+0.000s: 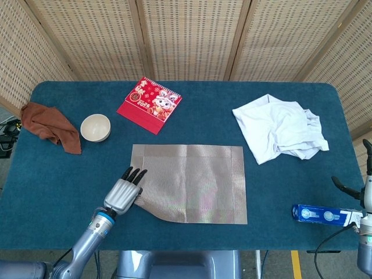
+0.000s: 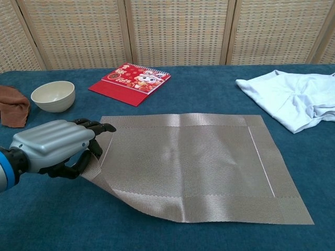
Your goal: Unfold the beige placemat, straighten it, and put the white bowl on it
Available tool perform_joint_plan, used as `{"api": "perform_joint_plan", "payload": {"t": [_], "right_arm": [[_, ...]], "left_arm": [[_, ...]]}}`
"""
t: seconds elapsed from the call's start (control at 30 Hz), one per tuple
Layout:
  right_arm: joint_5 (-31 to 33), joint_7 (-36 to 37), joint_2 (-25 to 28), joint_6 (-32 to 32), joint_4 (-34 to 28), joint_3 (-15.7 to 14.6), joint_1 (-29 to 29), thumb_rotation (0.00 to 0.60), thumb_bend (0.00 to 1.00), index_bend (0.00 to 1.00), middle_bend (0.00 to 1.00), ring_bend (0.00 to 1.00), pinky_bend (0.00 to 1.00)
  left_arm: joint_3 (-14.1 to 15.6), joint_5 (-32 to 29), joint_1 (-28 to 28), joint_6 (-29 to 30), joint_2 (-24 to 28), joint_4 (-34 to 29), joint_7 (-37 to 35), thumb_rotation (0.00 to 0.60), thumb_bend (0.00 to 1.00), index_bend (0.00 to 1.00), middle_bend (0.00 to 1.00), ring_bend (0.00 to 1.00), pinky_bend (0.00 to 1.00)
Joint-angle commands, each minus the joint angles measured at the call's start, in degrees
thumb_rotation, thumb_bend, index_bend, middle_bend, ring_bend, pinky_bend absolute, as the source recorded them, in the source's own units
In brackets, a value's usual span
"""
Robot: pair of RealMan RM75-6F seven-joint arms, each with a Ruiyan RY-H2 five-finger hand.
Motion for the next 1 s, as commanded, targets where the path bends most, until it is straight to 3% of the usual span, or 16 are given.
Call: {"api": "perform_joint_plan", "payload": {"t": [0.03, 0.33, 0.4, 0.5, 0.57, 0.67, 1.0], "right_arm": [[-0.05, -0.01, -0.01, 0.05, -0.04, -0.03, -0.01, 0.600, 0.30, 0.11, 0.00, 0.00, 0.00], [-0.39, -0.63, -0.07, 0.29, -0.30, -0.31, -0.03, 0.600, 0.30, 0.11, 0.00, 0.00, 0.00], [-0.42, -0.84, -0.04, 0.27, -0.35, -0.37, -0.03, 0.600, 0.30, 0.11, 0.00, 0.00, 0.00], [-0.51, -1.09, -0.02, 0.32, -0.47, -0.44, -0.02, 0.600, 0.30, 0.11, 0.00, 0.00, 0.00], [-0.63, -1.36, -0.02, 0.38, -0.59, -0.54, -0.03, 0.600, 0.30, 0.11, 0.00, 0.00, 0.00], [-0.82, -1.63, -0.02, 0.50, -0.81, -0.67, -0.04, 0.600, 0.29, 0.11, 0.00, 0.00, 0.00], [-2.20, -3.57, 0.12, 0.95, -2.21, -1.80, -0.20, 0.600, 0.30, 0.11, 0.00, 0.00, 0.00]], "left_arm": [[0.45, -0.36, 0.21, -0.31, 0.63, -1.26, -0.33, 0.600, 0.60, 0.77, 0.00, 0.00, 0.00], [2.23, 0.63, 0.66, -1.43, 3.37, -5.08, -2.51, 0.600, 0.59, 0.72, 0.00, 0.00, 0.00], [2.67, 1.46, 0.69, -1.79, 4.11, -5.50, -3.33, 0.600, 0.58, 0.60, 0.00, 0.00, 0.00], [3.17, 2.71, 0.83, -1.94, 5.28, -5.93, -4.48, 0.600, 0.54, 0.33, 0.00, 0.00, 0.00], [3.61, 3.79, 1.11, -1.91, 6.31, -6.13, -5.70, 0.600, 0.46, 0.15, 0.00, 0.00, 0.00], [3.99, 4.79, 1.51, -1.86, 7.38, -6.31, -7.27, 0.600, 0.37, 0.02, 0.00, 0.00, 0.00], [5.34, 11.67, 5.39, 3.29, 12.57, -8.38, -15.06, 0.600, 0.34, 0.00, 0.00, 0.00, 0.00]]}}
